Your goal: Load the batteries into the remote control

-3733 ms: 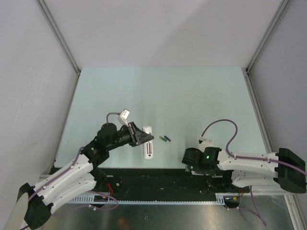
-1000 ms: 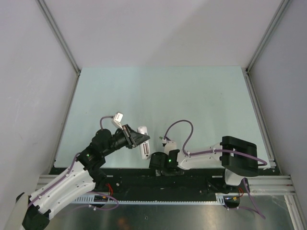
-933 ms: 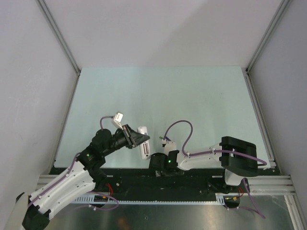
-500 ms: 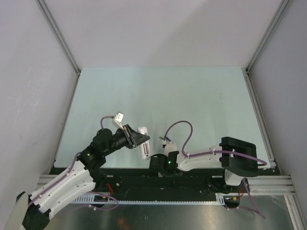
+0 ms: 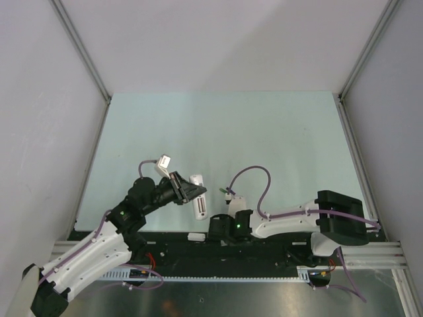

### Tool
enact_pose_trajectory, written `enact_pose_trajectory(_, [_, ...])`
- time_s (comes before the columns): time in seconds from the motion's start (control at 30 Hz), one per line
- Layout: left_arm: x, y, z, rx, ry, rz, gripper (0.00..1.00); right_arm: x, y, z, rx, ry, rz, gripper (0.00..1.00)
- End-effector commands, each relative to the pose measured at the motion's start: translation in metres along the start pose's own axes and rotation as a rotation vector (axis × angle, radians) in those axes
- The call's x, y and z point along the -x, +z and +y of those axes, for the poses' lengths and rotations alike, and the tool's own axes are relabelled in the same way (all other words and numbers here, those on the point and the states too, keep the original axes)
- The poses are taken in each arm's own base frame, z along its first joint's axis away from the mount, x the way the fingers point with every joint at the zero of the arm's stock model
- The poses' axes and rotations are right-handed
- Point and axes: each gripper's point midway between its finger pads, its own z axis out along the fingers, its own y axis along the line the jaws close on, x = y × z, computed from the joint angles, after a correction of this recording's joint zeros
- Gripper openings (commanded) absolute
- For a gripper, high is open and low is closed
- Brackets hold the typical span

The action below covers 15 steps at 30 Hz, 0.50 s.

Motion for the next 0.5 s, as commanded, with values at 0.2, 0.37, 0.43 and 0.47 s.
enact_pose_trajectory(0.2, [0.016, -0.001, -0.009, -0.018, 0.025, -0.056, 0.00, 0.030, -0.034, 0.029, 0.116, -0.008, -0.140, 0.69])
enact_pose_trajectory(0.37, [0.027, -0.012, 0.010, 0.090, 0.053, -0.109, 0.00, 0.050, -0.042, 0.069, 0.252, -0.063, -0.190, 0.65])
enact_pose_trajectory(0.43, [0.042, -0.022, 0.010, 0.120, 0.081, -0.174, 0.00, 0.053, -0.038, 0.082, 0.296, -0.046, -0.167, 0.62])
enact_pose_trajectory(0.47, [0.047, -0.028, 0.022, 0.184, 0.081, -0.208, 0.00, 0.054, -0.032, 0.086, 0.300, -0.039, -0.157, 0.59])
